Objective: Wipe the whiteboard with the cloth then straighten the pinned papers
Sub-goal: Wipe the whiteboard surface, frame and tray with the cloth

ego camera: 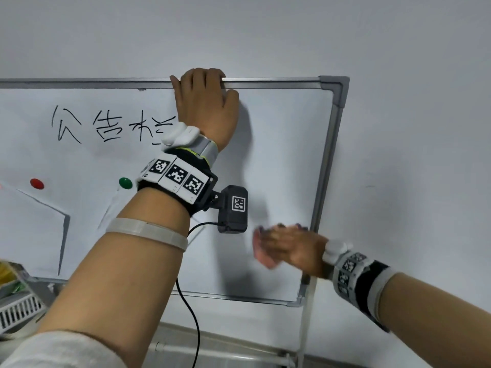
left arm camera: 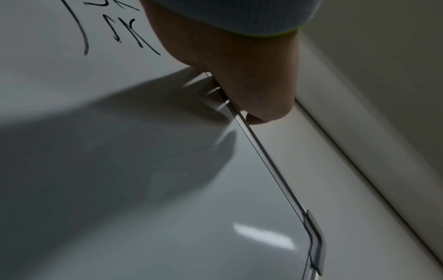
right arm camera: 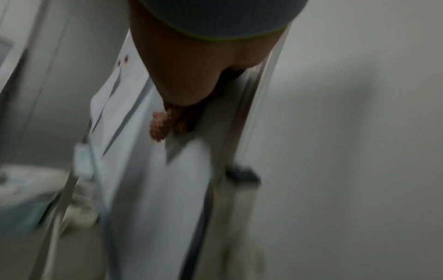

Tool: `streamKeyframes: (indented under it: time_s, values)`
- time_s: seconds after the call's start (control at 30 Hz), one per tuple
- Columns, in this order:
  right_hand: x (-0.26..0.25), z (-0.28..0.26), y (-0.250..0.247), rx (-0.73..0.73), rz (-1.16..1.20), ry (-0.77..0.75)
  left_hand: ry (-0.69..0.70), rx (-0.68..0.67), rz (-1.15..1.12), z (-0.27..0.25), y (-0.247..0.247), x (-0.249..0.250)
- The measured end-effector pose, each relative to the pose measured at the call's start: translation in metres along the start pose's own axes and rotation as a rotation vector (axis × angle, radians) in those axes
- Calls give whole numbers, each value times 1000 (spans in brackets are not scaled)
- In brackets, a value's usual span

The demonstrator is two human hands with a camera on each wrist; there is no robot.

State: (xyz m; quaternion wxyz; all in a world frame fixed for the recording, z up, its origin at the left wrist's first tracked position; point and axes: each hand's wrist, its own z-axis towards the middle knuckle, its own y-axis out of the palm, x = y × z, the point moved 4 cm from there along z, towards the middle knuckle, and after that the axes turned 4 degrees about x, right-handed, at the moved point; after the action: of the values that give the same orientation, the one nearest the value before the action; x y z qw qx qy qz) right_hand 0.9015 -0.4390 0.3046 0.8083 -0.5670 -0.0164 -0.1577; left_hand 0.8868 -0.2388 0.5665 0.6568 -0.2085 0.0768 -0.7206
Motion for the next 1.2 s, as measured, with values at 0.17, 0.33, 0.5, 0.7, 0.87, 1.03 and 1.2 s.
streamKeyframes:
  time_s: [0.17,0.33,0.5,0.7,0.87,1.03,1.2]
  values:
    - [20,45,-39,280,-155,177,-3,-10,-21,0,3,0]
    - [-8,10,47,91,1,122,-32,-25,-55,-1,-1,-2]
    - [-24,-12,86,-37,-53,-42,-43,-36,-83,-4,-4,2]
    - [1,95,-62,450,-48,143,-61,-45,-143,-5,-5,1]
    - [-6,101,-52,550,45,226,-49,-41,-196,-6,-11,-10]
    - [-40,34,80,46,-123,-96,-32,-77,-244,-5,-12,-11]
    - [-35,59,32,56,-105,-119,-25,-57,-249,-7,-16,-10]
